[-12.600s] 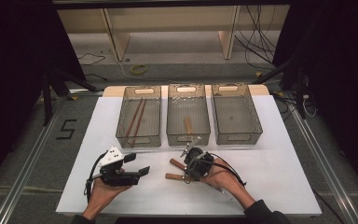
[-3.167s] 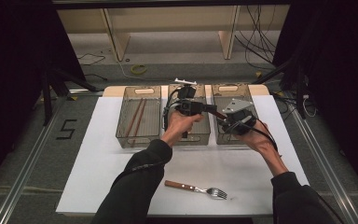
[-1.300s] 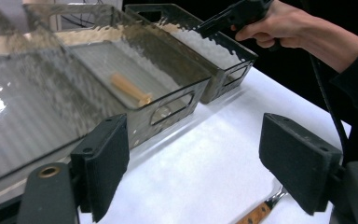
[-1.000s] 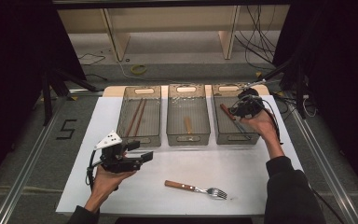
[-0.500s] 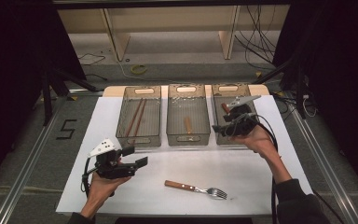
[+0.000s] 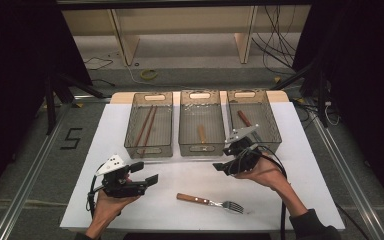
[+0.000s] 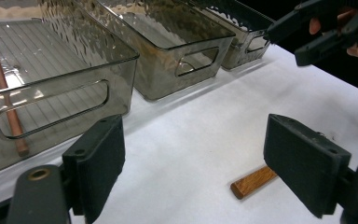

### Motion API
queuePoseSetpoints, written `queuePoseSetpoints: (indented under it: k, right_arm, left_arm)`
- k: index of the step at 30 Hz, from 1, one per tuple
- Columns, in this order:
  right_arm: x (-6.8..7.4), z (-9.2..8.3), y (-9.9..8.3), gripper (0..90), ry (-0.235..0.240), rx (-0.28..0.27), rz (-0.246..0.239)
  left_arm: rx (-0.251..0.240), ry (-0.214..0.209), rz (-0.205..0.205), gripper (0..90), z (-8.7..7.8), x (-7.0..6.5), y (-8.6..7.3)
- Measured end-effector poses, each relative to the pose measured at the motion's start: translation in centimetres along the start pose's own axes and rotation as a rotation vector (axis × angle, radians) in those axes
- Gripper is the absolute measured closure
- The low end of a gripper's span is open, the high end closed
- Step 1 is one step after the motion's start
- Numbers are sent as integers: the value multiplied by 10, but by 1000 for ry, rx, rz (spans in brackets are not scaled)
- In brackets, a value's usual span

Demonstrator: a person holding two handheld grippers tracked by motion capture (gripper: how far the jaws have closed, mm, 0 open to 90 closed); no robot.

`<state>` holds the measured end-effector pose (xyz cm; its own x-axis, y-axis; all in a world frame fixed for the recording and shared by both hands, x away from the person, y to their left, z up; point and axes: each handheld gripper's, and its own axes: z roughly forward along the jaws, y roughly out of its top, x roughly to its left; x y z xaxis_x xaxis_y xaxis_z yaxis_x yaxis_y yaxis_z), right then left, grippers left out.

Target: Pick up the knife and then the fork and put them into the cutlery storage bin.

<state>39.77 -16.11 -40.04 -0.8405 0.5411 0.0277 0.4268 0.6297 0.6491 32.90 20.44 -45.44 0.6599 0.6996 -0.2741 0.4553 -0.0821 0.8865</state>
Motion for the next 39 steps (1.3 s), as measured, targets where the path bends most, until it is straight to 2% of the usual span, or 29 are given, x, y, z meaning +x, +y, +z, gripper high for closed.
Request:
queuePoseSetpoints:
  k: [6, 8, 16, 32, 39]
  right_arm:
    - [18, 11, -1, 358, 50, 37, -55]
    - [25, 14, -2, 365, 70, 58, -56]
    - [44, 29, -7, 399, 123, 132, -115]
    - [62, 54, -19, 503, 158, 250, -171]
    - [66, 59, -21, 562, 159, 271, -183]
  left_arm:
    - [1, -10, 5, 195, -1, -1, -3]
    - [5, -12, 9, 195, -1, -1, -4]
    - [6, -12, 12, 192, -2, -2, -5]
    - [15, -12, 24, 191, -2, -1, -7]
    - [19, -13, 22, 190, -1, -1, -8]
